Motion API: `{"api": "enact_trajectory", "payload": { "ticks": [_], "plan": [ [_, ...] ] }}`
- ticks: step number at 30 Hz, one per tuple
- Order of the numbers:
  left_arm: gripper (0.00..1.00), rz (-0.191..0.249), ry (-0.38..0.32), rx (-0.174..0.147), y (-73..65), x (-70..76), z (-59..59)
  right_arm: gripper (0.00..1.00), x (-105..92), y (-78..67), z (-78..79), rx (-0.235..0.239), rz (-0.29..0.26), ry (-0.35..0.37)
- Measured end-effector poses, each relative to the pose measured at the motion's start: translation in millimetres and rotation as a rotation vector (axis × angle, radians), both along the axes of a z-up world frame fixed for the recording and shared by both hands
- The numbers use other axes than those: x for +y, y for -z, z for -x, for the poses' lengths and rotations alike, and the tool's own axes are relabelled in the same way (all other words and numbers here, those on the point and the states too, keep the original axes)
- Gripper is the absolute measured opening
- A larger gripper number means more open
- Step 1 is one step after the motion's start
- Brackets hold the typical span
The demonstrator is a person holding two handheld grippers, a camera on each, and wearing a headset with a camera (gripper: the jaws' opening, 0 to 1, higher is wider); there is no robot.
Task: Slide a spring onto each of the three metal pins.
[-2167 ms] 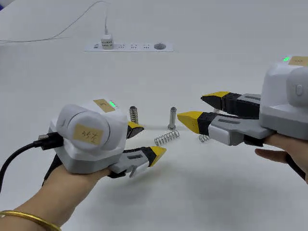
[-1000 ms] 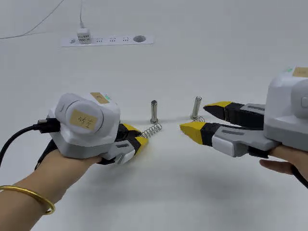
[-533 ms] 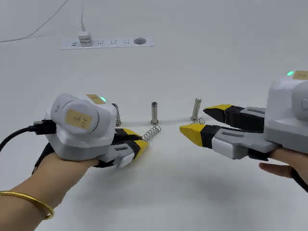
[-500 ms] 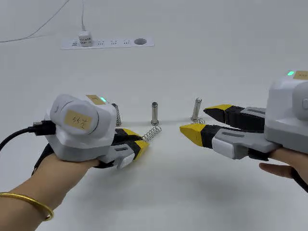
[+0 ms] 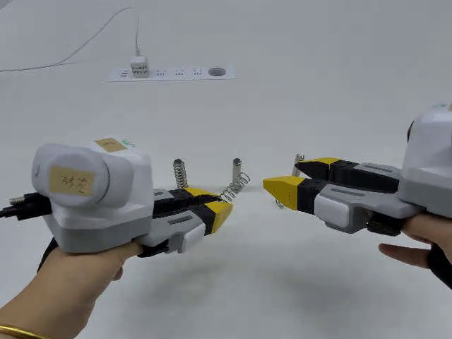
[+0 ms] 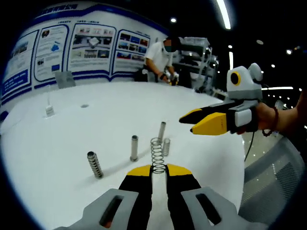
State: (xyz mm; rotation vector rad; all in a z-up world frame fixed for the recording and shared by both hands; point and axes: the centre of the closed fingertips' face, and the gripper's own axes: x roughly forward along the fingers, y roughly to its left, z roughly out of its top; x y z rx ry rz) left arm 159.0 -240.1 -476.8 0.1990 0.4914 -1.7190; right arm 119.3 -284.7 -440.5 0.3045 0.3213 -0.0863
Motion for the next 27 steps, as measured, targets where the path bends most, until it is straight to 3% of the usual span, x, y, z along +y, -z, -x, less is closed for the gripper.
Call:
{"api": "enact_trajectory", "payload": {
  "ticks": [9, 13, 18, 27],
  "plan": [
    [0.09, 0.099, 0.0, 0.027, -21.5, 7.3, 11.3, 0.32, 14.0, -11.6, -12.4, -0.056, -0.115, -0.034],
    [0.09, 0.118, 0.021, 0.012, -26.2, 8.9, 17.4, 0.31, 20.5, -14.5, -15.6, -0.071, -0.158, -0.056],
    [0.09, 0.158, 0.052, 0.021, -32.6, 9.4, 25.3, 0.29, 26.5, -14.7, -17.7, -0.074, -0.179, -0.076],
    [0.09, 0.19, 0.074, 0.032, -36.8, 9.3, 30.0, 0.24, 31.7, -18.9, -18.6, -0.106, -0.294, -0.084]
  ]
}}
